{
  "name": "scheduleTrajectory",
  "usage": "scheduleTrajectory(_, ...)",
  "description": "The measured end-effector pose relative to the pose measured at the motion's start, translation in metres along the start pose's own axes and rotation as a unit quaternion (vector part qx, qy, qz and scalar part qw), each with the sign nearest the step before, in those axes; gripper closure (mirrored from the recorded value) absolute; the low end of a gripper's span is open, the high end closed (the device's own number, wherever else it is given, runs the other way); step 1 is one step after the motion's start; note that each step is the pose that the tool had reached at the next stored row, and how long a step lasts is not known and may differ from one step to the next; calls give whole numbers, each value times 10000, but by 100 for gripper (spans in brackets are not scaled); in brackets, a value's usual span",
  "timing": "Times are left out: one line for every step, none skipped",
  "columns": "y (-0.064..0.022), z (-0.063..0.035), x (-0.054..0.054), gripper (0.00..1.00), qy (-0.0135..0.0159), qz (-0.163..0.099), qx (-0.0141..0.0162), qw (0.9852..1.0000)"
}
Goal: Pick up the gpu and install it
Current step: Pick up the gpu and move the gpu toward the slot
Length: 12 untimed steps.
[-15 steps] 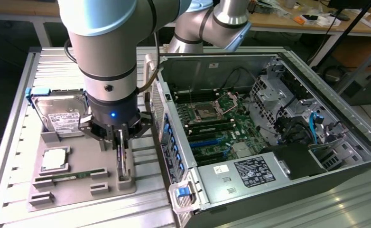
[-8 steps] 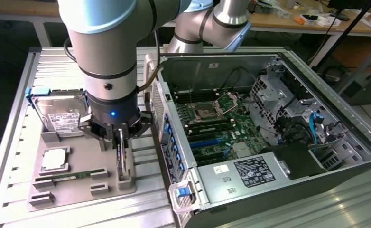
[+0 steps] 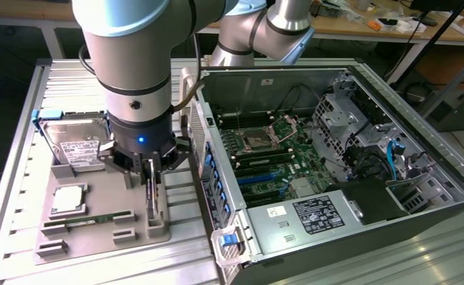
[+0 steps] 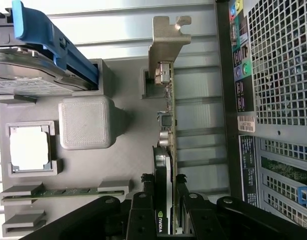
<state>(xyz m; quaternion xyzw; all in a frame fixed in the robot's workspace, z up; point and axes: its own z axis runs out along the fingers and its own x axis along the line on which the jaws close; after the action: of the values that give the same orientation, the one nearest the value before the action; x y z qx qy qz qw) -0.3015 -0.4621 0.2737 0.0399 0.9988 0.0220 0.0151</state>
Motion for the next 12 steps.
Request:
scheduleTrajectory(0, -7, 0, 73, 0, 0, 0, 10000)
scheduleTrajectory(0, -11, 0, 73, 0, 0, 0, 10000)
scheduleTrajectory(1, -19, -1, 73, 0, 0, 0, 10000)
scheduleTrajectory(1, -26, -1, 73, 0, 0, 0, 10000)
scheduleTrajectory(1, -33, -1, 73, 0, 0, 0, 10000)
scheduleTrajectory(2, -41, -1, 73, 0, 0, 0, 10000)
scheduleTrajectory(2, -53, -2, 73, 0, 0, 0, 10000)
scheduleTrajectory(3, -56, -2, 73, -1, 0, -2, 10000)
scheduleTrajectory(3, -57, -2, 73, -1, 0, -1, 10000)
scheduleTrajectory(3, -59, -2, 73, 0, 0, 0, 10000)
scheduleTrajectory(3, -59, -2, 73, 0, 0, 0, 10000)
scheduleTrajectory(3, -59, -2, 73, 0, 0, 0, 10000)
